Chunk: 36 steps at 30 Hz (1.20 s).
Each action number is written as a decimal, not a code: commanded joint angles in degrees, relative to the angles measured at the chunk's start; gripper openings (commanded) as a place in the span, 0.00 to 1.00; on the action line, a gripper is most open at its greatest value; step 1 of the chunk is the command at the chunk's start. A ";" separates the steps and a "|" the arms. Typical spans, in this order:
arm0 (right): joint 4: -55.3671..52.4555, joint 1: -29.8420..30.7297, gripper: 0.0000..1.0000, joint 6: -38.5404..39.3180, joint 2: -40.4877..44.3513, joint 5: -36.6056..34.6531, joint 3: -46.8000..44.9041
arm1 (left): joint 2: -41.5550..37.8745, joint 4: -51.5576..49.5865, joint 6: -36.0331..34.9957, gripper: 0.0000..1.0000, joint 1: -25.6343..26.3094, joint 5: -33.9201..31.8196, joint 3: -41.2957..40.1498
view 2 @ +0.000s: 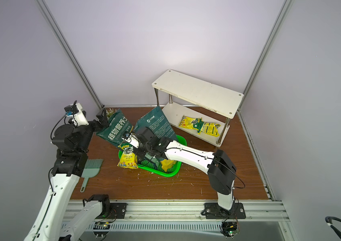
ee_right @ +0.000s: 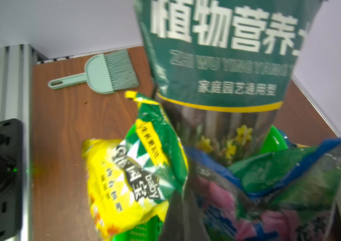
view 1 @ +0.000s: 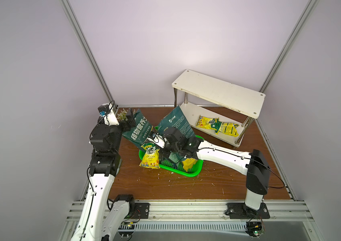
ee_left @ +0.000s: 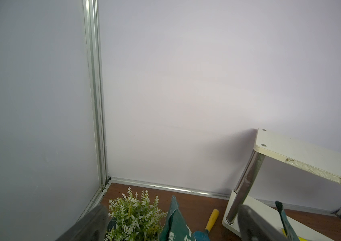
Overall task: Take down the fertilizer bag from the shelf
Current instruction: Place the fertilizer bag in the storage box.
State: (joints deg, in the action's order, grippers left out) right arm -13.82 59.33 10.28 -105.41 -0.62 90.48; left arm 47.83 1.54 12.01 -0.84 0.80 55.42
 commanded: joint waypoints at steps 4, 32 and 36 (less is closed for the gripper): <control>-0.37 -2.97 0.00 1.58 2.92 -4.21 5.99 | -0.46 1.45 -0.16 1.00 -1.21 -0.12 -0.39; 13.57 3.64 0.00 -5.14 20.27 -5.96 -23.27 | 0.15 2.24 1.37 1.00 -2.85 2.28 -0.55; 12.21 3.79 0.00 -6.36 14.74 -12.42 -17.73 | 0.07 2.24 1.41 1.00 -3.03 2.62 -0.49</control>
State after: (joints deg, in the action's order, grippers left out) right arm -3.92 62.63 5.67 -88.64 -8.84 68.86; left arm 48.01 2.02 13.13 -2.79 2.35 55.20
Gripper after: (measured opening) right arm 0.044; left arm 0.995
